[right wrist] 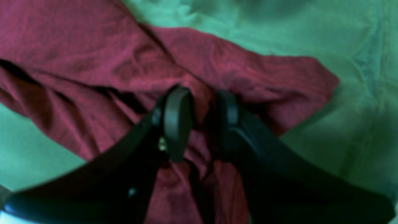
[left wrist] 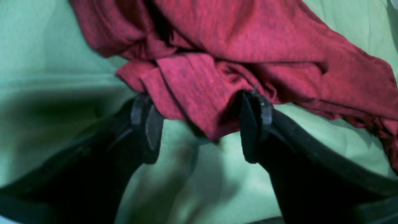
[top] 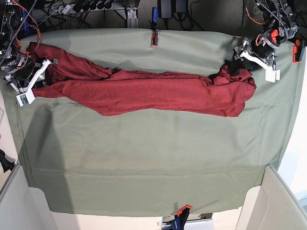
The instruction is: Fold the T-shirt properly
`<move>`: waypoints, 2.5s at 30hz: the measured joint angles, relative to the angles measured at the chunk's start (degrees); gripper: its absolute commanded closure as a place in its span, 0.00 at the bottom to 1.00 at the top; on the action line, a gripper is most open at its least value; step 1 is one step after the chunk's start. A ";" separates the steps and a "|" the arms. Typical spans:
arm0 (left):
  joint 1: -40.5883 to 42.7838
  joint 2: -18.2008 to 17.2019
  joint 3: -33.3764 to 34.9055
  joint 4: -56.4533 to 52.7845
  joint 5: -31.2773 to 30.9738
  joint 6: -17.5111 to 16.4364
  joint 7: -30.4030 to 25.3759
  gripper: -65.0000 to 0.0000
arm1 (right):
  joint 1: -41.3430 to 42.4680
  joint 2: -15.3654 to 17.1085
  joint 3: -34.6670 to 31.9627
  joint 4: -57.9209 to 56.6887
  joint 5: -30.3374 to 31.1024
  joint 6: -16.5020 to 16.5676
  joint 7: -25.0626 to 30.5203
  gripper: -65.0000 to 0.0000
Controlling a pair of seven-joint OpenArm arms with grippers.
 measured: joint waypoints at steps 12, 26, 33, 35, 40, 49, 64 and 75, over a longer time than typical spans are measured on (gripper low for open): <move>2.75 -3.21 -0.50 1.16 -1.99 -2.56 0.15 0.38 | -0.02 0.00 0.00 0.00 0.00 0.00 -0.02 0.72; 7.26 -3.98 -4.48 6.71 0.39 -1.99 -3.50 0.38 | 0.00 0.00 0.00 0.00 0.00 0.00 0.00 0.72; 3.91 -2.99 -4.22 3.28 4.83 1.46 -5.46 0.38 | 0.00 0.00 0.00 0.00 1.11 0.00 0.00 0.72; 2.54 -3.02 -3.41 1.03 5.29 1.46 -5.46 0.38 | 0.00 0.00 0.00 0.00 1.14 0.00 0.00 0.72; 0.57 -2.91 1.20 -1.70 5.64 1.46 -6.01 0.38 | 0.00 0.00 0.00 0.00 1.16 0.00 0.00 0.72; -3.28 0.68 3.78 -3.17 5.57 1.79 -7.17 0.38 | 0.00 0.00 0.00 0.00 1.11 0.00 0.00 0.72; -5.81 1.29 6.32 -4.79 5.14 1.68 -7.48 0.38 | 0.00 0.00 0.00 0.00 1.16 0.00 -0.04 0.72; -5.88 1.79 12.55 -4.85 8.09 1.88 -13.16 1.00 | -0.02 0.00 0.00 0.00 1.31 0.00 -0.63 0.72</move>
